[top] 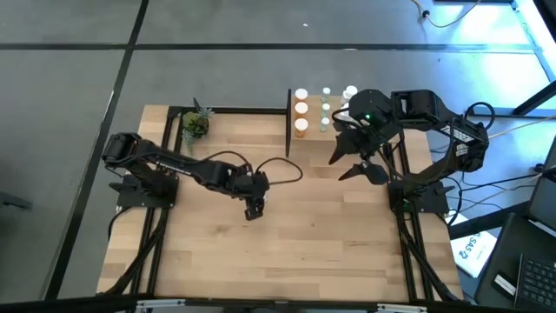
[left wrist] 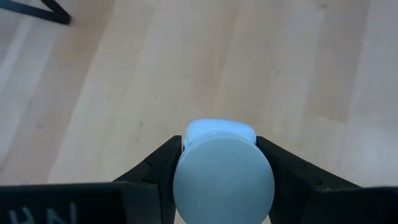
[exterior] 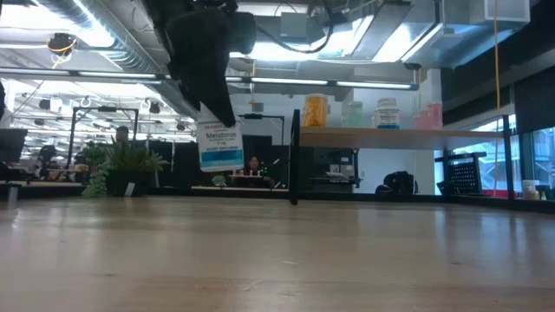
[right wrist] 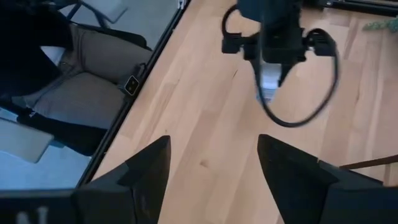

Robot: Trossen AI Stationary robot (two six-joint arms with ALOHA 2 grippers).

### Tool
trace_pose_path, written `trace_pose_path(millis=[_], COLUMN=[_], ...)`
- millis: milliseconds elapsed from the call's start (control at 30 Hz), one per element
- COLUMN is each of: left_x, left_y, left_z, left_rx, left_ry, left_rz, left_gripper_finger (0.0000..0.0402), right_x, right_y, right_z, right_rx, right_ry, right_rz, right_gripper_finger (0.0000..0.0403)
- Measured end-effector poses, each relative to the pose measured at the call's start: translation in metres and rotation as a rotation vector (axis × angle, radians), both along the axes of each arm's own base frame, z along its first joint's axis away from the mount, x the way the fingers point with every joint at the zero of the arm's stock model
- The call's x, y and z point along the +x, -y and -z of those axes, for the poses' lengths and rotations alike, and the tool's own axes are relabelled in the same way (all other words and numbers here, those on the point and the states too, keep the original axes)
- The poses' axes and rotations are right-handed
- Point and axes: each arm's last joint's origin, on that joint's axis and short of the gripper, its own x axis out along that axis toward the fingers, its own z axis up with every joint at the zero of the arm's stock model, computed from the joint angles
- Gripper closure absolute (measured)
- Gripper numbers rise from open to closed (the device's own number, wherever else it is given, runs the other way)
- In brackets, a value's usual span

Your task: Pick and place medicine bottles onto shelf by color

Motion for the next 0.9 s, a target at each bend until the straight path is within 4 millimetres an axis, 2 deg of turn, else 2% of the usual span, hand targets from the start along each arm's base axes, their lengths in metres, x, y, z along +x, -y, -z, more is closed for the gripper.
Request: trace_pose_path(millis=[367, 767, 900], left_x=[-0.005, -0.008, -0.009], left_y=[0.031, 0.042, 0.046], left_z=[0.0, 0.0, 0.007], left_rx=[-0.014, -0.026, -0.027], left_ry=[0.023, 0.036, -0.001], left_rz=[-0.015, -0.036, -0.045], left_gripper_finger=[0.0238, 0.0238, 0.0238], right_x=[0.0, 0.0, 0.0], right_y=[0.0, 0.0, 0.0], right_z=[0.0, 0.0, 0.0], right_rx=[-0.003, -0.003, -0.003], right_ry=[-0.001, -0.002, -0.001], right_rz=[0.005, 0.007, 0.007], right_gripper_finger=[0.0159, 0.0159, 0.0159])
